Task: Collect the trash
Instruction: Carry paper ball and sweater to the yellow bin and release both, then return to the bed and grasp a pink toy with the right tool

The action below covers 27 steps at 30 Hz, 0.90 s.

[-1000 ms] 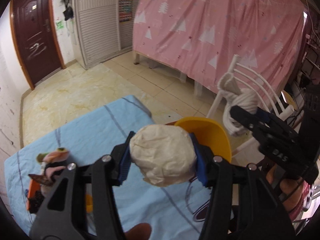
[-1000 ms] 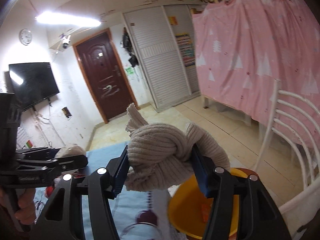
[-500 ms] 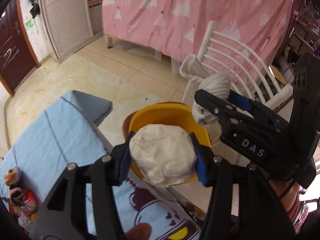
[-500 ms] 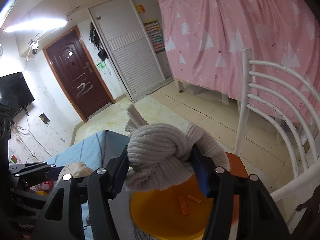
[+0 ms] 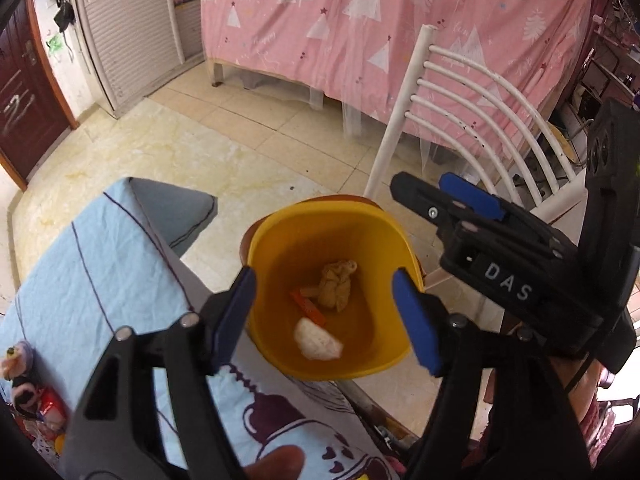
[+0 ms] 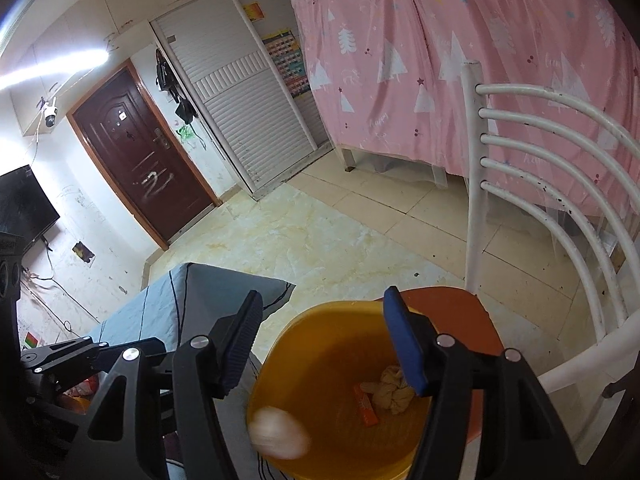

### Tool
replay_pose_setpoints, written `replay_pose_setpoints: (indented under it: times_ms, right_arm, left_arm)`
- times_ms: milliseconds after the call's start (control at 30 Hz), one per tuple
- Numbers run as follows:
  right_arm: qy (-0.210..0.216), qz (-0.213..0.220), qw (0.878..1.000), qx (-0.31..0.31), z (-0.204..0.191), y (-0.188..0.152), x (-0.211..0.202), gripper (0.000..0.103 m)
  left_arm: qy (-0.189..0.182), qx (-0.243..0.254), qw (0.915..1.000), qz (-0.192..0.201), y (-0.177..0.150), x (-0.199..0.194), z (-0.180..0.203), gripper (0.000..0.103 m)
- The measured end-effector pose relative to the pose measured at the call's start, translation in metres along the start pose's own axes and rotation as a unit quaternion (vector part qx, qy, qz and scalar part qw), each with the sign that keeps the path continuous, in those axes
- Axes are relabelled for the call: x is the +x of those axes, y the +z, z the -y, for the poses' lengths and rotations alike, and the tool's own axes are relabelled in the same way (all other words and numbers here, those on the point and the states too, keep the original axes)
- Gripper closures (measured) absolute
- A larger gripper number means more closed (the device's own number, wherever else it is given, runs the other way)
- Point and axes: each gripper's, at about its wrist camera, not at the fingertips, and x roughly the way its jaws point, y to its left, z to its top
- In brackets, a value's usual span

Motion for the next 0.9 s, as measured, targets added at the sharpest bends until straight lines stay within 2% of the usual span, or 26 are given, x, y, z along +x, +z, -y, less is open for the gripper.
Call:
replay_pose_setpoints:
  times_ms: [267, 433, 667, 900]
  right_arm:
    - [0.007, -0.002, 1.0, -0.008, -0.01, -0.002, -0.001, 0.046]
    - [0.032, 0.004, 0.999, -0.018, -0.026, -0.002, -0.006, 0.042]
    - [0.042, 0.015, 0.998, -0.044, -0.054, -0.006, -0.015, 0.04]
    - [0.056, 0.022, 0.994, -0.086, -0.095, -0.012, -0.021, 0.04]
  left_arm:
    - [-0.004, 0.004, 0.9998, 0.017, -0.005, -0.028, 0.001, 0.036]
    - [0.001, 0.003, 0.9996, 0.029, -0.013, -0.05, -0.006, 0.036]
    - [0.027, -0.014, 0.9983, 0.051, -0.026, -0.078, -0.037, 0.035]
    - [0.074, -0.04, 0.9949, 0.055, -0.042, -0.103, -0.085, 0.034]
